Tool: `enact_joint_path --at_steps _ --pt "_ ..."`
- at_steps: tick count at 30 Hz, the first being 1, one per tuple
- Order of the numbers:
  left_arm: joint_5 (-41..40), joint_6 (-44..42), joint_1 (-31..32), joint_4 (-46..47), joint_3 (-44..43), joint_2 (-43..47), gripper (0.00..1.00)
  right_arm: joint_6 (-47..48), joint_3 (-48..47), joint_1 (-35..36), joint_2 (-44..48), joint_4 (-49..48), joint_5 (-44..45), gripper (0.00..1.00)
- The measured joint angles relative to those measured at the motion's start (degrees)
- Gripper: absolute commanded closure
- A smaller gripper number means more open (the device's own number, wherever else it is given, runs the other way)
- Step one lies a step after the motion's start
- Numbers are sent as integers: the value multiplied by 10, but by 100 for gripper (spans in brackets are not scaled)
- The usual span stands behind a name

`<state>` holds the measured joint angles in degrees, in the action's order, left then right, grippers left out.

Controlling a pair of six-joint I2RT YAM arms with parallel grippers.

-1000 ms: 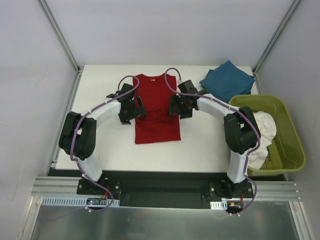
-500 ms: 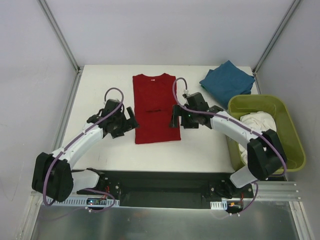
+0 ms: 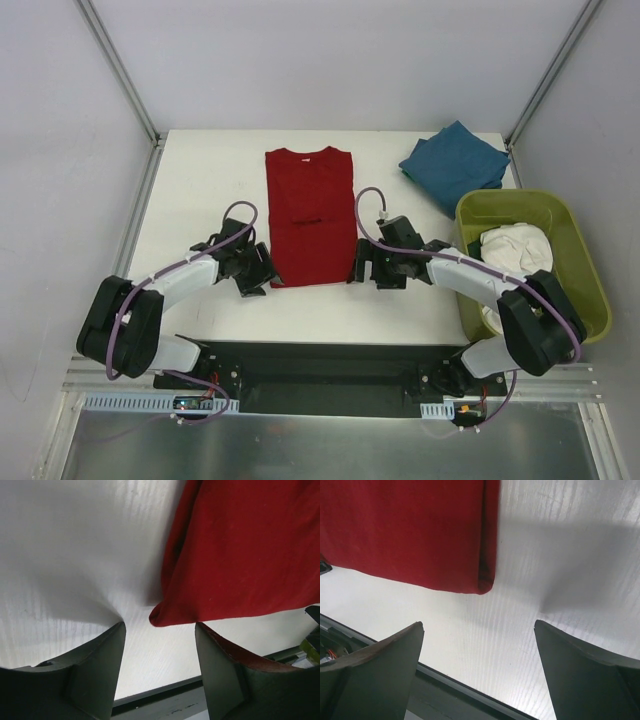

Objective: Fold and stack the t-shirts
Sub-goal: Grab one side of the 2/3 rectangular tshirt with both arms

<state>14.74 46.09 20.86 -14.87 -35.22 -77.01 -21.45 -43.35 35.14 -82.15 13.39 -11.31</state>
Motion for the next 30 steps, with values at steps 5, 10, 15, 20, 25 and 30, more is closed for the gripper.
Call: enact_joint_path --at_steps 5,10,15,20,25,30 --pt "7 12 0 24 -11 -33 75 -14 0 0 -4 -15 0 4" --pt "9 12 0 37 -13 -54 100 -24 -7 0 -39 -31 -6 11" --pt "12 10 0 40 -13 -56 100 -34 -39 0 -85 -54 -16 38" --pt "12 10 0 41 -13 -56 100 -50 -45 0 -113 -67 -29 73" --pt "12 11 0 45 -5 -46 100 -65 -19 1 -102 -72 -28 99" --pt "18 15 1 49 42 10 100 -67 17 17 -59 -70 -28 99"
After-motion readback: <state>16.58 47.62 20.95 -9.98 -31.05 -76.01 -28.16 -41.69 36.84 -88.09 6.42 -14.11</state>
